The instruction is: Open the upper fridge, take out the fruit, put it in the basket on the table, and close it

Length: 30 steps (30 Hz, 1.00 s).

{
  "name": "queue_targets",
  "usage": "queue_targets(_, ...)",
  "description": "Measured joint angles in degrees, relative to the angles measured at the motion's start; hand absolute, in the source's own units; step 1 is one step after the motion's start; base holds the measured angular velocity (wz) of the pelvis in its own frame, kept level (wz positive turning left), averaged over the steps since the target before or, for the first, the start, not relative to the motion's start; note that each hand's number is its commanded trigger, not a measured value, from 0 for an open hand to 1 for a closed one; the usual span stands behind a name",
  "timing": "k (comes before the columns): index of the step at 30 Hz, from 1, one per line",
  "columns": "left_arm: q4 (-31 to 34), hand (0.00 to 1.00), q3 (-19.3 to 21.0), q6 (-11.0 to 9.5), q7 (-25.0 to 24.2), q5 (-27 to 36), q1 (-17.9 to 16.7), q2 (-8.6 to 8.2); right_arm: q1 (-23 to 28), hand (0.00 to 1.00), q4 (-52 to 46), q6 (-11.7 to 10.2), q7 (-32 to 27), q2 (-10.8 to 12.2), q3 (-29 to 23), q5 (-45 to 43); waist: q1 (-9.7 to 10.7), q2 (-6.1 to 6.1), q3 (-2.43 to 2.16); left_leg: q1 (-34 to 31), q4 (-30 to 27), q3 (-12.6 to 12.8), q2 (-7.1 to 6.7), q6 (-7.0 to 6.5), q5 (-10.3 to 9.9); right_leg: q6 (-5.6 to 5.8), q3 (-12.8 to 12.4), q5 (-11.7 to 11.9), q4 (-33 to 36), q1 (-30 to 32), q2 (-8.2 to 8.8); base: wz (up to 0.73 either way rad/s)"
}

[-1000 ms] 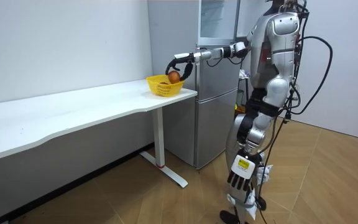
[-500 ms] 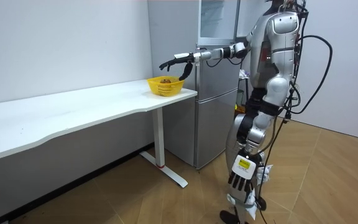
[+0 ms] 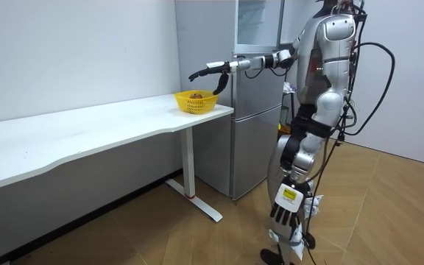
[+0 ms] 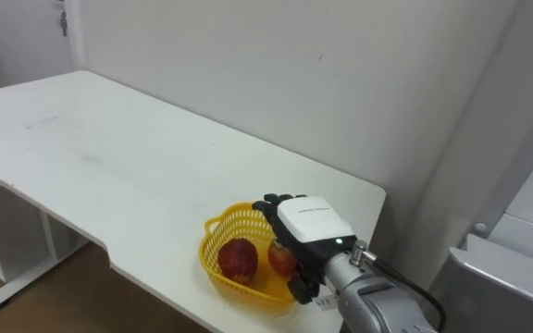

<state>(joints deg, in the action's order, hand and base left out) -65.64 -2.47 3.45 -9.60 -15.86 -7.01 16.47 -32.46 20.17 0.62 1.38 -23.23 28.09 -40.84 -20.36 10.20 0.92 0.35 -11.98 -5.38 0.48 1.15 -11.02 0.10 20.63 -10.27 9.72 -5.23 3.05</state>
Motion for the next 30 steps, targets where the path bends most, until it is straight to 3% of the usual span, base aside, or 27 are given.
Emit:
queue_targets(8, -0.69, 0.0, -1.06, 0.0, 0.35, 0.0, -0.72, -0.12, -0.64, 0.0, -0.34, -2.04, -2.34, 0.02, -0.51, 3.43, 1.6, -0.6, 0.43, -0.33, -0.71, -0.26, -0.15, 0.02, -0.03, 0.08, -0.01, -0.05, 0.03, -0.52, 0.08, 0.02)
queue_targets(10, -0.28, 0.0, -0.45, 0.0, 0.36, -0.07, -0.81, -0.46, -0.66, 0.0, -2.02, -2.54, -2.91, 0.02, -2.81, 3.51, 1.61, -0.94, 0.65, -0.9, -0.78, -0.02, -0.15, 0.02, -0.05, 0.08, -0.11, -0.05, 0.06, -0.08, 0.07, -0.03)
queue_targets(15, 0.61, 0.0, -0.15, -0.04, 0.44, 0.06, -1.56, -0.65, -0.62, 0.0, -4.79, -4.1, -6.21, 0.42, -6.81, 5.21, 2.81, -2.38, 0.57, -0.72, -1.48, 0.05, -0.18, 0.0, -0.04, 0.07, -0.12, -0.03, 0.19, -0.16, 0.13, 0.0)
queue_targets(19, 0.6, 0.0, 0.12, -0.04, 0.69, 0.0, -1.36, -1.44, -0.33, 0.0, -7.56, -5.39, -8.91, 1.15, -8.7, 8.55, 4.84, -4.55, 0.18, -0.67, -1.5, 0.3, -0.19, 0.0, -0.04, 0.08, -0.23, -0.02, 0.2, -0.21, 0.21, -0.01)
queue_targets(22, 0.25, 0.0, 0.75, -0.57, 1.71, 0.03, -1.62, -2.04, 0.63, 0.0, -11.17, -6.35, -10.97, 1.19, -11.02, 13.12, 6.03, -5.97, -0.41, 0.3, -0.67, 0.98, -0.12, -0.14, 0.11, 0.08, -1.05, -0.02, 0.21, -0.37, 0.21, -0.12)
queue_targets(26, 0.28, 0.0, 1.99, -1.42, 3.3, 0.22, -2.87, -2.49, 2.65, 0.0, -18.33, -7.12, -15.1, 1.13, -15.11, 18.46, 8.27, -6.11, -0.74, 1.64, -0.22, 1.88, 0.02, -0.15, 0.11, 0.09, -1.91, -0.03, 0.16, -1.0, 0.17, -0.12)
queue_targets(30, 0.28, 0.0, 2.24, -1.46, 3.3, 0.33, -3.76, -3.2, 3.51, 0.0, -21.67, -7.53, -17.29, 1.19, -17.48, 24.3, 9.51, -6.16, -0.71, 3.54, 0.65, 3.49, 0.17, -0.17, 0.09, 0.16, -3.34, 0.0, 0.07, -1.82, 0.15, -0.2)
